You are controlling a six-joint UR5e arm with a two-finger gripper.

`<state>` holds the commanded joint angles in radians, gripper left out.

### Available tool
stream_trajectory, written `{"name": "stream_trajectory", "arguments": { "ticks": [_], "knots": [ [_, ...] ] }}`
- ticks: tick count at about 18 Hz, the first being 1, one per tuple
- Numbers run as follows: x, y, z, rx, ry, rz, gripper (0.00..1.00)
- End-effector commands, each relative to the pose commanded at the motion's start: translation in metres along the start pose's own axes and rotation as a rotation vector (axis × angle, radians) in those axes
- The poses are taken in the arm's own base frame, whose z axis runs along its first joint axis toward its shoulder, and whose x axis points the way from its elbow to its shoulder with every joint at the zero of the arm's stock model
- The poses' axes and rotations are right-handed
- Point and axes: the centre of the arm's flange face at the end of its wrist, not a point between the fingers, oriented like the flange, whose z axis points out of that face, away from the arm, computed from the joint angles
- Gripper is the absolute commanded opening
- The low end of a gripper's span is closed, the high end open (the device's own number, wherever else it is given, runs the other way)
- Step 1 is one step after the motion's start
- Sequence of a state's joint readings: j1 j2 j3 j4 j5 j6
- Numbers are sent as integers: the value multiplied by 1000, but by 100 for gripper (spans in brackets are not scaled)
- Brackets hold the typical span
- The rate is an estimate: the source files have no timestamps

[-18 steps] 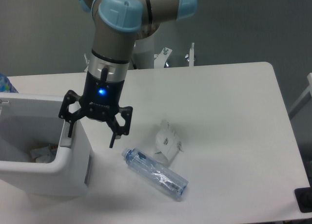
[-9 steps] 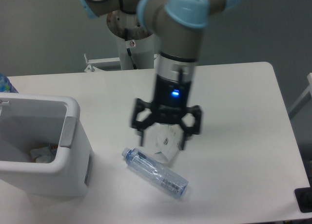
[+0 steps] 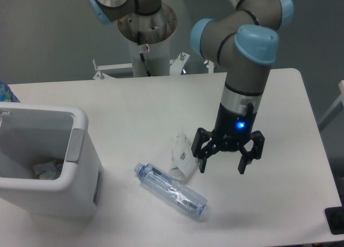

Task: Open the trash can

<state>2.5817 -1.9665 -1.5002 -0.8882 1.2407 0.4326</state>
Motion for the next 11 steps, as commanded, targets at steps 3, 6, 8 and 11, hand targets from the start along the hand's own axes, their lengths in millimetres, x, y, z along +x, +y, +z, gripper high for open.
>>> {"name": "stream_trajectory", "arguments": {
  "ticks": [3, 6, 8, 11],
  "knots": [
    [-6, 1, 5, -19, -35, 42, 100],
    [-10, 2, 4, -29, -46, 205, 100],
    [-23, 7, 2, -65, -97, 296, 100],
    [-37, 13, 7, -156, -180, 470, 100]
  ]
}}
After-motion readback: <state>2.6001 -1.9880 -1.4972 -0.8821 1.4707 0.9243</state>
